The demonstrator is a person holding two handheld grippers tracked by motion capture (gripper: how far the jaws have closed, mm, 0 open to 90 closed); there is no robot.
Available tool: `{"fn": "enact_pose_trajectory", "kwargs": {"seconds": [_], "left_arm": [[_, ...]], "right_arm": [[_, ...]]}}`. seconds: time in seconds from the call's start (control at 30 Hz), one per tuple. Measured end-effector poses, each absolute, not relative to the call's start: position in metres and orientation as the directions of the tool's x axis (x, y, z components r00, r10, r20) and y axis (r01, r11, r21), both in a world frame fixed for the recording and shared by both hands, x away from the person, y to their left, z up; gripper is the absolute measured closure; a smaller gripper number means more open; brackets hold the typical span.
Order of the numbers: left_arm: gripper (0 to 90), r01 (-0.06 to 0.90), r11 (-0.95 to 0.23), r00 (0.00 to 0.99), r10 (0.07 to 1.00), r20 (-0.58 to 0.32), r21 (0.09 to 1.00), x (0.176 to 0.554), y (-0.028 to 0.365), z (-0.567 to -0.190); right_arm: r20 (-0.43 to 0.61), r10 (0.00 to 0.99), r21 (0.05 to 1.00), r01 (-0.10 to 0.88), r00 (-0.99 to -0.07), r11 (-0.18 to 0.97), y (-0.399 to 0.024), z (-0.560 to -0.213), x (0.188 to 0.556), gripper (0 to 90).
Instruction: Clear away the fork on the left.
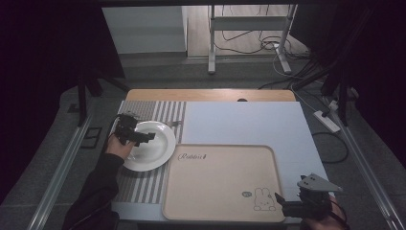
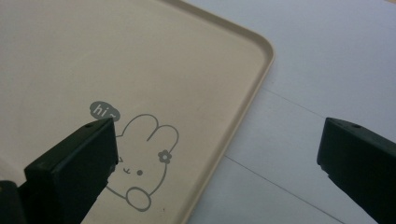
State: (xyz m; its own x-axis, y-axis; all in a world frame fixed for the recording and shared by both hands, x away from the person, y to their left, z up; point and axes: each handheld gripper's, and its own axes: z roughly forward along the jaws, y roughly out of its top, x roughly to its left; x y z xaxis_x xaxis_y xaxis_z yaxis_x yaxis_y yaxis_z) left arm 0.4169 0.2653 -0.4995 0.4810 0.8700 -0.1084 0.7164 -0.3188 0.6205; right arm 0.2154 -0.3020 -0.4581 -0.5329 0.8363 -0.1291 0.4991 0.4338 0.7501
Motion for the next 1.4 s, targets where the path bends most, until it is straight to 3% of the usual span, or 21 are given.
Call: {"fn": "enact_pose_trajectory", "kwargs": {"seconds": [0.23,0.37,0.5,0.57,0.6,0.63,0.7,0.73,0.77,1.03,1.4], "left_arm": [[2.2,0.722,-0.329,0.469,0.88,-0.081,0.609,0.435,0.272,-0.496],[10.8,0.736,-0.319,0.449,0.89,-0.077,0.597,0.446,0.279,-0.492],[28.1,0.752,-0.32,0.425,0.904,-0.053,0.577,0.459,0.283,-0.491],[40.2,0.76,-0.322,0.417,0.908,-0.044,0.564,0.466,0.285,-0.491],[52.6,0.765,-0.321,0.413,0.91,-0.042,0.559,0.47,0.286,-0.491],[52.6,0.767,-0.321,0.411,0.911,-0.042,0.555,0.472,0.287,-0.491],[65.5,0.768,-0.33,0.409,0.912,-0.023,0.549,0.479,0.29,-0.493],[73.9,0.768,-0.339,0.409,0.912,-0.009,0.543,0.481,0.29,-0.494],[88.5,0.773,-0.342,0.403,0.915,0.003,0.534,0.484,0.291,-0.496],[89.1,0.826,-0.315,0.39,0.918,-0.07,0.467,0.51,0.3,-0.515],[89.1,0.842,-0.344,0.389,0.921,-0.027,0.416,0.52,0.302,-0.518]], "right_arm": [[-0.135,0.835,0.745,0.501,-0.533,0.44,-0.301,-0.459,0.216,0.0],[-0.137,0.833,0.742,0.502,-0.536,0.445,-0.3,-0.459,0.216,0.0],[-0.136,0.834,0.743,0.503,-0.534,0.443,-0.301,-0.459,0.216,0.0],[-0.137,0.835,0.742,0.503,-0.533,0.443,-0.301,-0.459,0.216,0.0],[-0.136,0.835,0.742,0.503,-0.533,0.442,-0.301,-0.459,0.216,0.0],[-0.136,0.835,0.742,0.503,-0.533,0.442,-0.301,-0.459,0.216,0.0],[-0.136,0.835,0.741,0.504,-0.533,0.443,-0.301,-0.459,0.216,0.0],[-0.135,0.835,0.74,0.506,-0.534,0.444,-0.301,-0.459,0.216,0.0],[-0.135,0.835,0.74,0.506,-0.534,0.443,-0.301,-0.459,0.216,0.0],[-0.132,0.835,0.742,0.506,-0.534,0.44,-0.302,-0.459,0.216,0.0],[-0.131,0.835,0.741,0.506,-0.535,0.44,-0.302,-0.459,0.215,0.0]]}}
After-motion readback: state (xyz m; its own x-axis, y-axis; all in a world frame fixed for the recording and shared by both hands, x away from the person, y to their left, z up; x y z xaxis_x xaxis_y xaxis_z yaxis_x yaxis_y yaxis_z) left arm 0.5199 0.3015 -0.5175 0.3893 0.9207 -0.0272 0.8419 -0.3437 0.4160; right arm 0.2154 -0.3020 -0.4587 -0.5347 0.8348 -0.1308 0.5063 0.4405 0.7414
